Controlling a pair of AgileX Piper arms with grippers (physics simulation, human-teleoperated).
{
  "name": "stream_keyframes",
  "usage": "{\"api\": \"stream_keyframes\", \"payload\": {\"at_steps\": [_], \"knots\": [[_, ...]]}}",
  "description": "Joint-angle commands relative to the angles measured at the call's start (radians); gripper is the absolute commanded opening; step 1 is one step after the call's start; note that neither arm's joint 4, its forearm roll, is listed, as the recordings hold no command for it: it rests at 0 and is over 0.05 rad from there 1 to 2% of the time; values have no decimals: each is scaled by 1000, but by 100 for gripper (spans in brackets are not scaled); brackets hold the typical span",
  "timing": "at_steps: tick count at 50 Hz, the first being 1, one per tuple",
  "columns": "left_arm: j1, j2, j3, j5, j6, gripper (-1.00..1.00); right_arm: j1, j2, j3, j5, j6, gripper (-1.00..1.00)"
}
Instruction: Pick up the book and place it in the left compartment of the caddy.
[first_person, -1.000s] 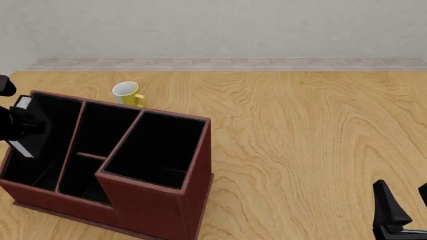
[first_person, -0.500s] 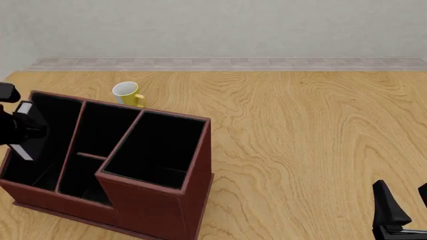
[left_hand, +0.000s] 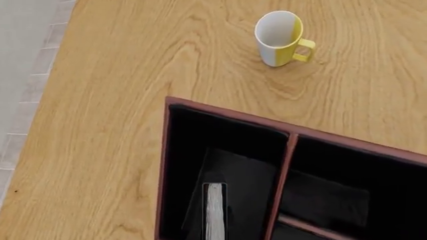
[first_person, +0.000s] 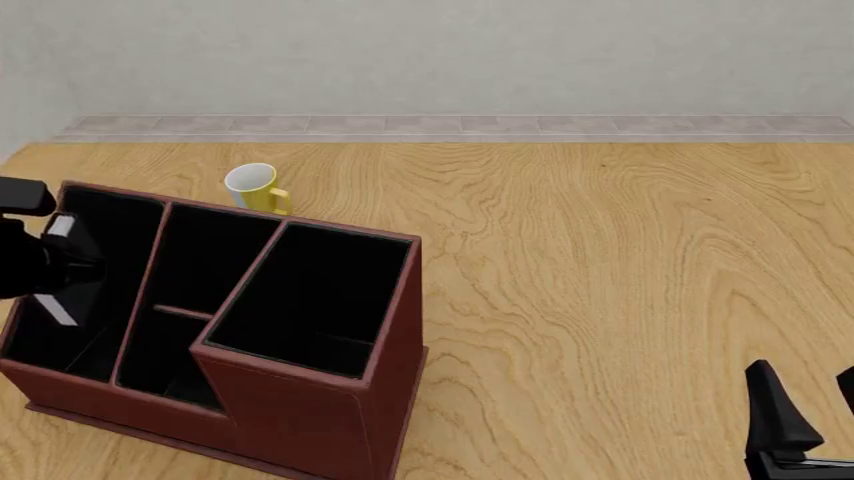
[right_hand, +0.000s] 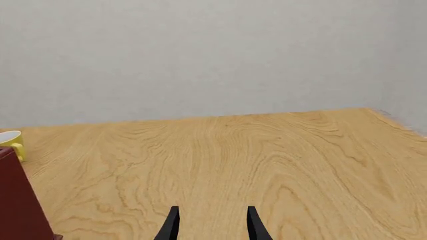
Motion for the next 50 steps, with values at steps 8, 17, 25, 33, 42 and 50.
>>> {"api": "stream_keyframes", "payload": {"at_steps": [8, 17, 25, 33, 42, 50], "knots": [[19, 37, 23, -65, 11, -100, 2, 0, -1, 2, -3, 100], [25, 55, 48, -101, 8, -100, 0, 0, -1, 1, -1, 100], [21, 67, 62, -123, -4, -100, -1, 0, -1, 1, 0, 100], [24, 73, 77, -142, -10, -100, -2, 0, 0, 0, -1, 100], [32, 90, 88, -165, -18, -100, -3, 0, -2, 2, -2, 100], [41, 105, 93, -182, -18, -100, -4, 0, 0, -1, -2, 100]]}}
